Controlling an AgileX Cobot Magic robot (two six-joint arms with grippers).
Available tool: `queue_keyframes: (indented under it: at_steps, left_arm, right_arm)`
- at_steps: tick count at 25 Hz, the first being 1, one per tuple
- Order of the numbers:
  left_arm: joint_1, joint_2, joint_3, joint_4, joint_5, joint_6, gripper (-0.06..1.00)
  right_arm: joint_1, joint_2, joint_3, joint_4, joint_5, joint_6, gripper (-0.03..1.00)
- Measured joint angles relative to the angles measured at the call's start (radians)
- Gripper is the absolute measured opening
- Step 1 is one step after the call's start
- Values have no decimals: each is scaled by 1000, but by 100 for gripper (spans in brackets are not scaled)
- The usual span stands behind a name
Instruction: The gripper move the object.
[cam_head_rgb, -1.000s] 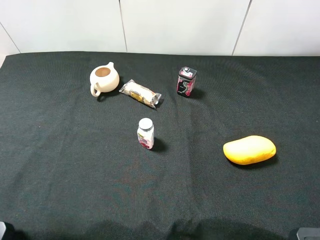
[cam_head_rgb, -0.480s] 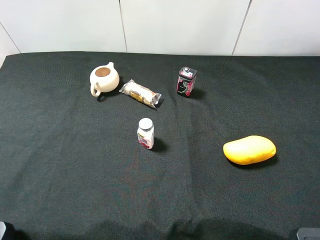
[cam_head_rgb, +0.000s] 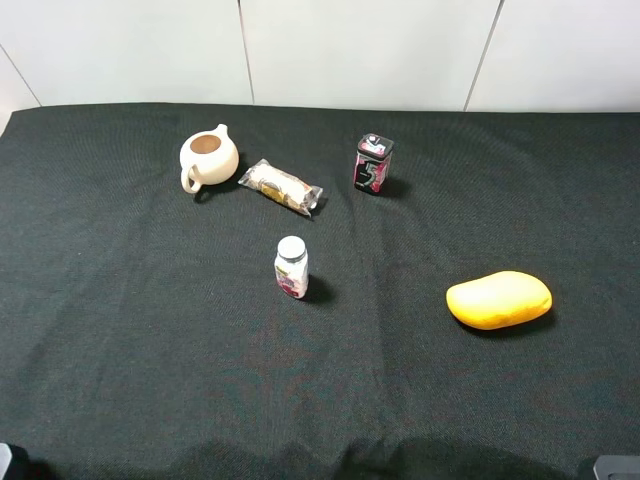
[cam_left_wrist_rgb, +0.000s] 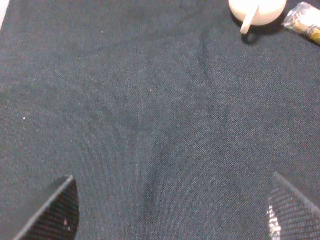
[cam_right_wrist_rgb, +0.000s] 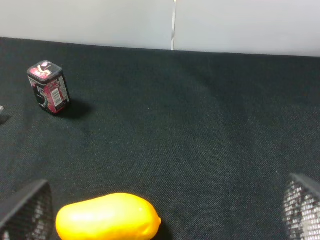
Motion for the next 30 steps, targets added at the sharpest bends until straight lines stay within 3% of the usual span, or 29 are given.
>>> queue_keyframes:
  at_steps: [30]
  left_arm:
    - [0, -6, 2, 22, -17, 1, 79]
  right_arm:
    - [0, 0, 0, 0, 0, 0, 69]
